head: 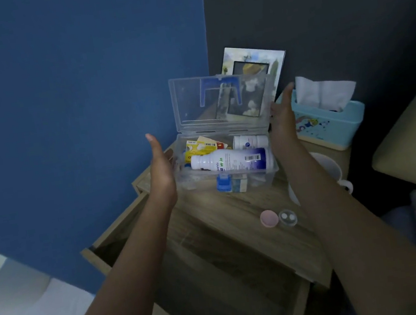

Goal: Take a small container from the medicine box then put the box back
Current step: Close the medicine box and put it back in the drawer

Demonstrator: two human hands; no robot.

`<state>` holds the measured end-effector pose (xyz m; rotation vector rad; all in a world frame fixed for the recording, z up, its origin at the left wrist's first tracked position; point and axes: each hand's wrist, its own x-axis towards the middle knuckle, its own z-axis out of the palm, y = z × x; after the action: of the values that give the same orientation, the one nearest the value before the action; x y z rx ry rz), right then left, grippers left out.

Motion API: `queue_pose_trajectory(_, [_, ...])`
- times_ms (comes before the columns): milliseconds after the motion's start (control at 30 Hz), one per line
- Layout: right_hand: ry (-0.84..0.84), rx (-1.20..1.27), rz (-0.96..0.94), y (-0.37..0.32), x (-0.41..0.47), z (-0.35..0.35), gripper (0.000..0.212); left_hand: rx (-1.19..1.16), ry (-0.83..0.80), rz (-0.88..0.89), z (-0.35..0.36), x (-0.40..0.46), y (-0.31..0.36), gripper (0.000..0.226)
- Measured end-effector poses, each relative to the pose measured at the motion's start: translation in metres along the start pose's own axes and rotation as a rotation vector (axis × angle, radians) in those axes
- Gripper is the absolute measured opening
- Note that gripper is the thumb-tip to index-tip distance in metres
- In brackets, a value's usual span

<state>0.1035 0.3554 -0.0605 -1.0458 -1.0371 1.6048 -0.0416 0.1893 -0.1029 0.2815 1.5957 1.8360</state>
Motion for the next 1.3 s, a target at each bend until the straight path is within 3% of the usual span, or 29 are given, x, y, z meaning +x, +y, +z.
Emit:
queue_pose_trajectory(67, [-0.016, 0.095, -0.004, 0.006, -0.015, -0.003, 0.068, -0.039, -0.001, 0.008, 0.000, -0.001, 0.000, 0.086])
queue_pose_trajectory(133, [0.072, 0.101, -0.041, 0.013, -0.031, -0.007, 0.066, -0.055, 0.002, 0.022, 0.000, -0.004, 0.000, 0.085])
queue_pose_trajectory(267, [0.148, 0.047, -0.122, 0.027, -0.055, -0.017, 0.028, -0.076, 0.020, 0.054, 0.001, -0.010, 0.002, 0.083])
queue_pose_trajectory(333, [0.172, -0.119, -0.184, 0.036, -0.062, -0.019, 0.039, -0.073, 0.039, 0.072, 0.002, -0.013, 0.003, 0.075])
queue_pose_trajectory(433, [0.207, -0.270, -0.286, 0.048, -0.068, -0.017, 0.028, 0.067, 0.065, 0.103, 0.004, -0.015, 0.003, 0.054])
queue_pose_trajectory(600, [0.271, -0.383, -0.224, 0.059, -0.067, -0.018, 0.023, 0.240, 0.120, 0.187, -0.001, -0.016, -0.014, 0.031])
queue_pose_trajectory(733, [0.262, -0.349, -0.218, 0.062, -0.071, -0.018, 0.016, 0.246, 0.073, 0.191, -0.008, -0.013, -0.023, 0.028])
queue_pose_trajectory(1000, [0.237, -0.215, -0.177, 0.061, -0.077, -0.015, 0.027, 0.310, 0.041, 0.207, -0.004, -0.025, -0.020, 0.042])
queue_pose_trajectory(1100, [0.227, -0.224, -0.170, 0.061, -0.076, -0.015, 0.007, 0.315, 0.289, 0.284, 0.000, -0.044, -0.034, 0.057])
queue_pose_trajectory(1167, [0.235, -0.227, -0.181, 0.061, -0.076, -0.016, 0.015, 0.294, 0.418, 0.328, 0.004, -0.063, -0.055, 0.038])
queue_pose_trajectory(1233, [0.236, -0.239, -0.194, 0.062, -0.076, -0.016, 0.012, 0.272, 0.271, 0.172, 0.013, -0.076, -0.075, 0.029])
queue_pose_trajectory(1300, [0.239, -0.249, -0.208, 0.064, -0.075, -0.016, 0.014, 0.325, 0.057, 0.003, 0.024, -0.079, -0.083, 0.042])
